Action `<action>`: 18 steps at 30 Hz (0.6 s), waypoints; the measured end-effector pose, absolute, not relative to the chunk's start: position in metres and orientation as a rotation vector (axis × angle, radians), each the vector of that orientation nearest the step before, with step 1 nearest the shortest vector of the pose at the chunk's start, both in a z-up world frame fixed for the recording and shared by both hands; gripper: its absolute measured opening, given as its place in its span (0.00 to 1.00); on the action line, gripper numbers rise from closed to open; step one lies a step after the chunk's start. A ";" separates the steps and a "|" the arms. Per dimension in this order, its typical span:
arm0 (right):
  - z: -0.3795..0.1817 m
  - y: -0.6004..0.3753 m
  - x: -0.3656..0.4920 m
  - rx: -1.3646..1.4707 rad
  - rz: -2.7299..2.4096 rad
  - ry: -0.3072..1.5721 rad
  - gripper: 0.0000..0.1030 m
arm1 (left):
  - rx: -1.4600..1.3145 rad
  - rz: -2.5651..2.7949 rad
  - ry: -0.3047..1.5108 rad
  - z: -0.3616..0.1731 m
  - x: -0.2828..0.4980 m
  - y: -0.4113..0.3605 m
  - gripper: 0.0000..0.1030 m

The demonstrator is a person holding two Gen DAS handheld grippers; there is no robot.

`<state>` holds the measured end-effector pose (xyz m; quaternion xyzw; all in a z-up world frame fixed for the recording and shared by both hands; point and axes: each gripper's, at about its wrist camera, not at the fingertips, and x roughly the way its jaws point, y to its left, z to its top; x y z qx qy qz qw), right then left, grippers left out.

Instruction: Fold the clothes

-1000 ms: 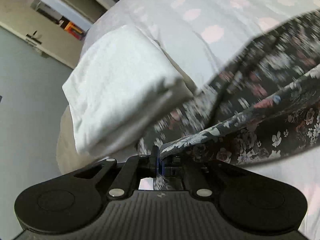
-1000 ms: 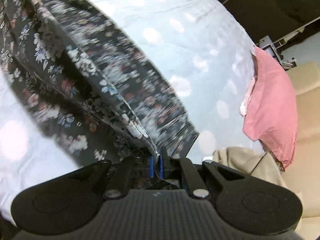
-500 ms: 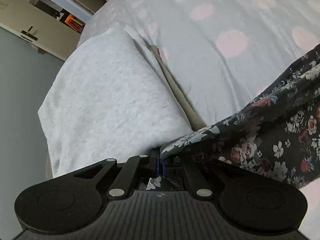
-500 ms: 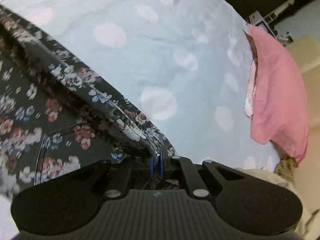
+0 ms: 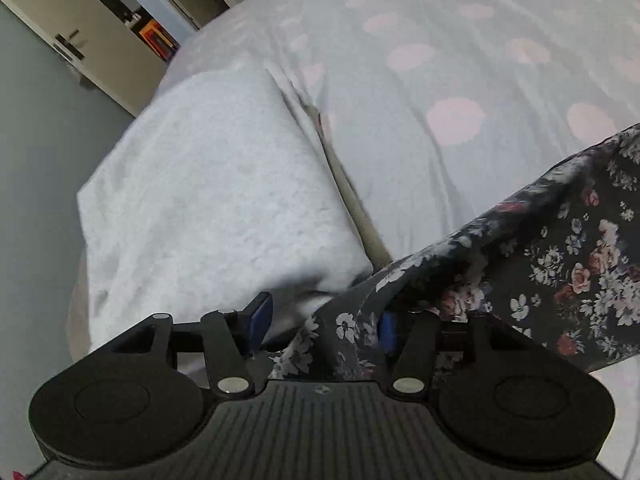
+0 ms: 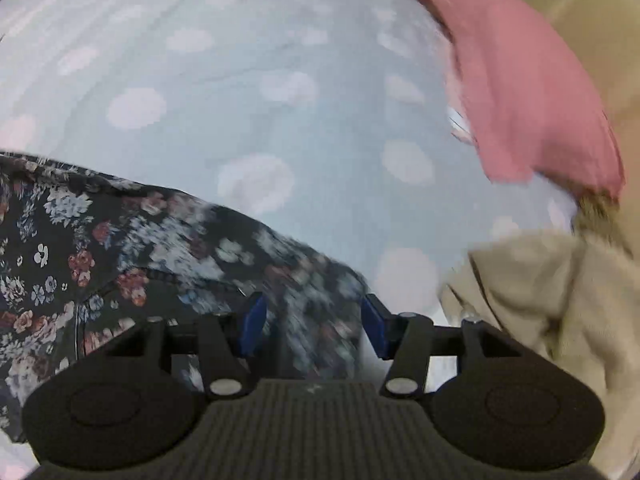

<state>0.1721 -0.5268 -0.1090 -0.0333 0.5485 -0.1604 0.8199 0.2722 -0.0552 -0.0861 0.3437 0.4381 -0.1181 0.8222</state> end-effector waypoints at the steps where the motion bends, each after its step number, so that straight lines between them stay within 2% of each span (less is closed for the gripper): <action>1: -0.108 -0.532 0.162 -0.038 -0.352 1.176 0.54 | 0.748 -0.249 0.913 -0.083 0.266 -0.058 0.50; 5: -0.119 -0.547 0.123 0.117 -0.400 1.209 0.53 | 0.781 -0.268 0.859 -0.070 0.238 -0.067 0.51; 9: -0.136 -0.551 0.085 0.267 -0.425 1.217 0.47 | 0.760 -0.309 0.865 -0.062 0.216 -0.071 0.52; 18: -0.168 -0.571 0.050 0.548 -0.470 1.169 0.47 | 0.688 -0.422 0.914 -0.075 0.168 -0.091 0.52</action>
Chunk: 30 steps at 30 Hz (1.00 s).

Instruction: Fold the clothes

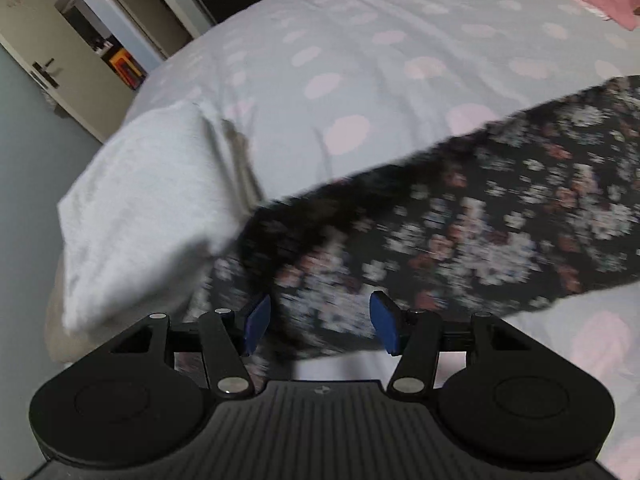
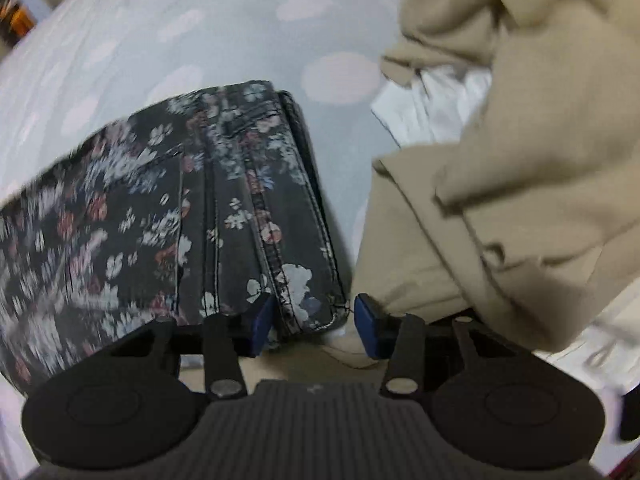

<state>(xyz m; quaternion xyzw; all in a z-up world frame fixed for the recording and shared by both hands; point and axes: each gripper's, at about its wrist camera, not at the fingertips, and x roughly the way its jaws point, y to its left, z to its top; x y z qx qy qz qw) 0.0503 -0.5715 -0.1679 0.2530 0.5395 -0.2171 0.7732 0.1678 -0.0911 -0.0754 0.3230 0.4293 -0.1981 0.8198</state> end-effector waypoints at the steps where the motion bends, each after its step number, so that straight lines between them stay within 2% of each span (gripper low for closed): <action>1: -0.172 -0.575 0.049 0.583 -0.475 1.161 0.47 | 0.682 -0.430 0.923 -0.078 0.163 -0.093 0.52; 6: -0.183 -0.580 0.049 0.662 -0.493 1.128 0.47 | 0.672 -0.442 0.965 -0.098 0.151 -0.100 0.52; 8: -0.182 -0.576 0.049 0.652 -0.494 1.118 0.42 | 0.659 -0.440 0.983 -0.107 0.150 -0.102 0.52; 9: -0.179 -0.572 0.049 0.638 -0.492 1.110 0.33 | 0.649 -0.439 0.992 -0.110 0.149 -0.102 0.52; 13: -0.160 -0.562 0.043 0.645 -0.468 1.043 0.21 | 0.600 -0.442 1.022 -0.115 0.147 -0.102 0.52; 16: -0.147 -0.572 0.033 0.758 -0.435 0.950 0.22 | 0.576 -0.454 1.022 -0.115 0.142 -0.101 0.52; 19: -0.158 -0.580 0.033 0.825 -0.457 0.983 0.28 | 0.567 -0.461 1.020 -0.115 0.138 -0.100 0.52; 20: -0.164 -0.582 0.035 0.838 -0.469 1.005 0.33 | 0.562 -0.461 1.020 -0.114 0.137 -0.099 0.52; 21: -0.170 -0.583 0.035 0.847 -0.486 1.021 0.44 | 0.558 -0.462 1.019 -0.114 0.136 -0.097 0.52; 26: -0.182 -0.582 0.035 0.892 -0.531 1.051 0.43 | 0.536 -0.447 1.022 -0.113 0.133 -0.089 0.52; 27: -0.181 -0.581 0.035 0.887 -0.531 1.052 0.42 | 0.527 -0.443 1.026 -0.114 0.133 -0.087 0.52; 30: -0.177 -0.576 0.035 0.886 -0.520 1.016 0.22 | 0.499 -0.436 1.041 -0.117 0.132 -0.082 0.52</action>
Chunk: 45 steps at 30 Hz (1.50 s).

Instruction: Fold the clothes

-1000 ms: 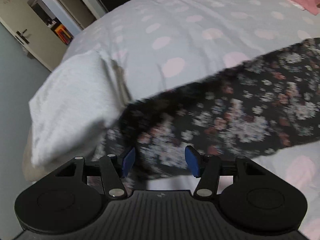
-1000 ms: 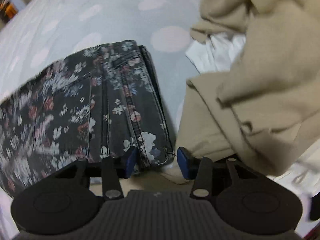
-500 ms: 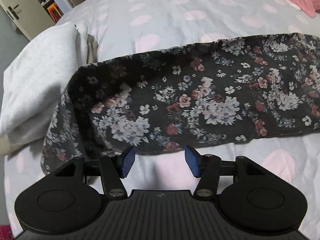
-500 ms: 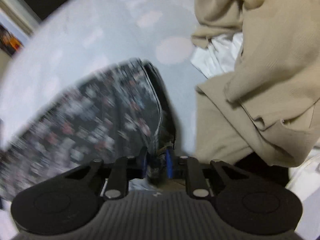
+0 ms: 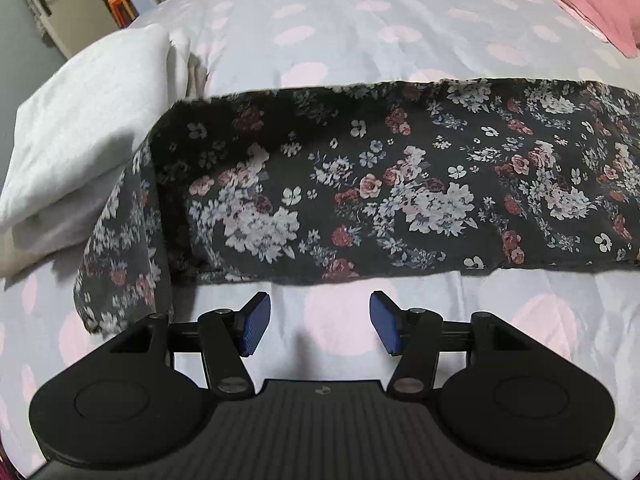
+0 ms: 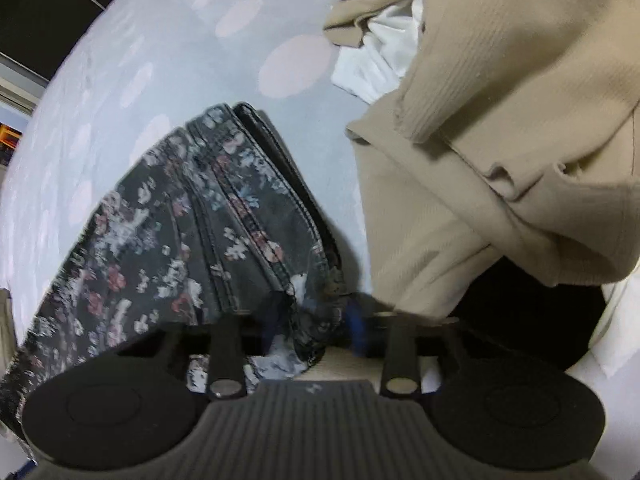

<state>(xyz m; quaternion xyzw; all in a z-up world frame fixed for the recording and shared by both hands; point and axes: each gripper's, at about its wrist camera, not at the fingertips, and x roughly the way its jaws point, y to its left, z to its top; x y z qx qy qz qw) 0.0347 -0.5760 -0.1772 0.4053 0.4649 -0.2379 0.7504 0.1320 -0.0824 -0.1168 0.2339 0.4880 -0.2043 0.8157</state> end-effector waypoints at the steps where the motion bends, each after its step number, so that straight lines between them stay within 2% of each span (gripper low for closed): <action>1: -0.173 -0.574 0.034 0.874 -0.514 0.991 0.19 | 0.493 -0.439 1.046 -0.118 0.131 -0.082 0.52; 10: -0.092 -0.546 0.019 0.703 -0.566 0.779 0.13 | 0.474 -0.453 1.046 -0.111 0.130 -0.077 0.52; 17: -0.037 -0.551 -0.019 0.558 -0.696 0.743 0.12 | 0.448 -0.477 1.013 -0.096 0.132 -0.065 0.52; 24: -0.053 -0.594 -0.063 0.586 -0.877 0.799 0.12 | 0.438 -0.481 1.003 -0.098 0.144 -0.053 0.52; 29: -0.071 -0.595 -0.064 0.590 -0.891 0.855 0.14 | 0.401 -0.479 0.995 -0.098 0.148 -0.041 0.52; 34: -0.060 -0.575 -0.049 0.417 -0.898 0.852 0.24 | 0.478 -0.465 0.986 -0.116 0.144 -0.041 0.52; 40: -0.045 -0.542 -0.030 0.228 -0.888 0.796 0.30 | 0.534 -0.452 0.989 -0.146 0.149 -0.037 0.52; 42: -0.047 -0.528 -0.020 0.215 -0.835 0.782 0.31 | 0.577 -0.428 0.969 -0.154 0.150 -0.038 0.46; 44: -0.048 -0.513 -0.011 0.201 -0.782 0.767 0.32 | 0.591 -0.422 0.955 -0.156 0.151 -0.038 0.26; 45: -0.051 -0.505 -0.004 0.190 -0.752 0.766 0.32 | 0.579 -0.434 0.958 -0.154 0.152 -0.036 0.22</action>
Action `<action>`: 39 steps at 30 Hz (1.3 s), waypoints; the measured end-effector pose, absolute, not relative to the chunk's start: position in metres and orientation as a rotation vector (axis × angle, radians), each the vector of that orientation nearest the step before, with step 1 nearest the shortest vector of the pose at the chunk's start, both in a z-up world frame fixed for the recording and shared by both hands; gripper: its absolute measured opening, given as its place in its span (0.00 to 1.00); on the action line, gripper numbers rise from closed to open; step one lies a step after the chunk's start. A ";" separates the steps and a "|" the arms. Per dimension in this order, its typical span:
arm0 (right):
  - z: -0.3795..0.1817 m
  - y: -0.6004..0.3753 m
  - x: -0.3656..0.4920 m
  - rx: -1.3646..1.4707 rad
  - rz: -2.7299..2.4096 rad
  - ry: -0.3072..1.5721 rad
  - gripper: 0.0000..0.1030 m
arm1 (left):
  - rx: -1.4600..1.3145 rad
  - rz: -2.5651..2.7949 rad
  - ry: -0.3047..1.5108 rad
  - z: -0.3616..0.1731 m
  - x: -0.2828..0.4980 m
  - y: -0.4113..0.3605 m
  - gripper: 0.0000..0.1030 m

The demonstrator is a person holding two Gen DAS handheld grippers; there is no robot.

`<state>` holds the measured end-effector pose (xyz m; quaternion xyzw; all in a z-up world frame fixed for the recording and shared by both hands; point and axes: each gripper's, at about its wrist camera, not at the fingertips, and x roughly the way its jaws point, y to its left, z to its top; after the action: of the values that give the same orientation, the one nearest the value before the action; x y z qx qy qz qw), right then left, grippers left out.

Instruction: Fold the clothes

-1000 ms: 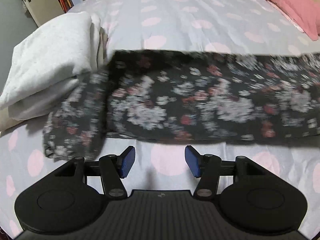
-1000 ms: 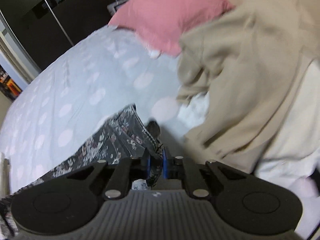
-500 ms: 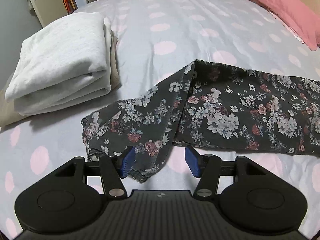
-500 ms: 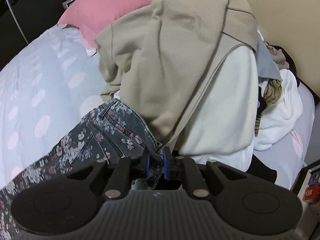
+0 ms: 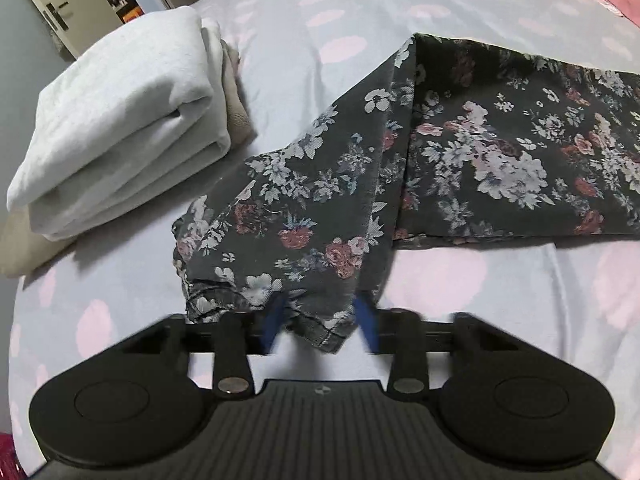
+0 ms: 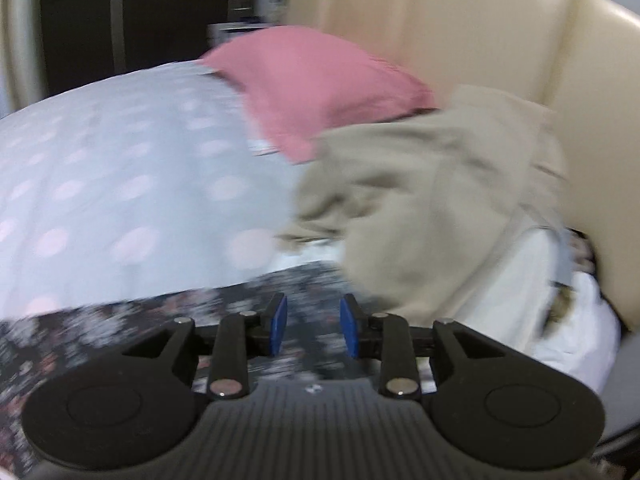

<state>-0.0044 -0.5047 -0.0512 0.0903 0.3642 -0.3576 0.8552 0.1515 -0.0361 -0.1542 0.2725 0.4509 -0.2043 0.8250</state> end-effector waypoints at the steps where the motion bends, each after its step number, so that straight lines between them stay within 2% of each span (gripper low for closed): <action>1: -0.059 -0.494 0.004 0.167 -0.714 0.777 0.32 | 0.567 -0.446 0.962 -0.152 0.152 -0.035 0.12; 2: -0.067 -0.482 0.012 0.139 -0.677 0.786 0.32 | 0.561 -0.453 0.962 -0.150 0.152 -0.033 0.05; 3: -0.075 -0.470 0.020 0.106 -0.640 0.793 0.32 | 0.561 -0.455 0.959 -0.146 0.151 -0.032 0.05; 4: -0.083 -0.459 0.027 0.075 -0.603 0.801 0.32 | 0.555 -0.462 0.961 -0.142 0.150 -0.030 0.00; 9: -0.119 -0.420 0.053 -0.028 -0.444 0.866 0.32 | 0.522 -0.513 1.003 -0.111 0.144 -0.008 0.00; 14: -0.132 -0.407 0.063 -0.054 -0.359 0.908 0.32 | 0.555 -0.531 0.990 -0.096 0.144 0.010 0.01; 15: -0.133 -0.407 0.064 -0.038 -0.350 0.918 0.33 | 0.574 -0.532 0.987 -0.097 0.144 0.009 0.05; 17: -0.136 -0.406 0.067 -0.012 -0.343 0.936 0.33 | 0.610 -0.549 0.983 -0.102 0.144 0.005 0.26; 21: -0.143 -0.406 0.072 0.003 -0.337 0.959 0.35 | 0.679 -0.590 0.914 -0.112 0.136 -0.010 0.45; 22: -0.144 -0.405 0.072 0.002 -0.336 0.963 0.35 | 0.698 -0.597 0.891 -0.116 0.134 -0.016 0.48; 31: -0.154 -0.408 0.076 0.006 -0.348 0.989 0.38 | 0.800 -0.550 0.896 -0.173 0.151 -0.046 0.48; 33: -0.155 -0.409 0.076 0.006 -0.349 0.989 0.38 | 0.776 -0.540 0.890 -0.177 0.155 -0.046 0.42; 35: -0.155 -0.409 0.076 0.001 -0.351 0.988 0.38 | 0.748 -0.539 0.917 -0.172 0.161 -0.045 0.14; 37: -0.156 -0.409 0.077 -0.003 -0.352 0.988 0.38 | 0.745 -0.534 0.928 -0.161 0.163 -0.042 0.05; 39: -0.155 -0.408 0.077 -0.008 -0.355 0.984 0.38 | 0.702 -0.560 0.956 -0.143 0.164 -0.033 0.03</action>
<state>0.0770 -0.4084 -0.1551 -0.0038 0.4700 -0.1693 0.8663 0.1638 -0.0332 -0.1432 0.3265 0.4442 -0.2605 0.7926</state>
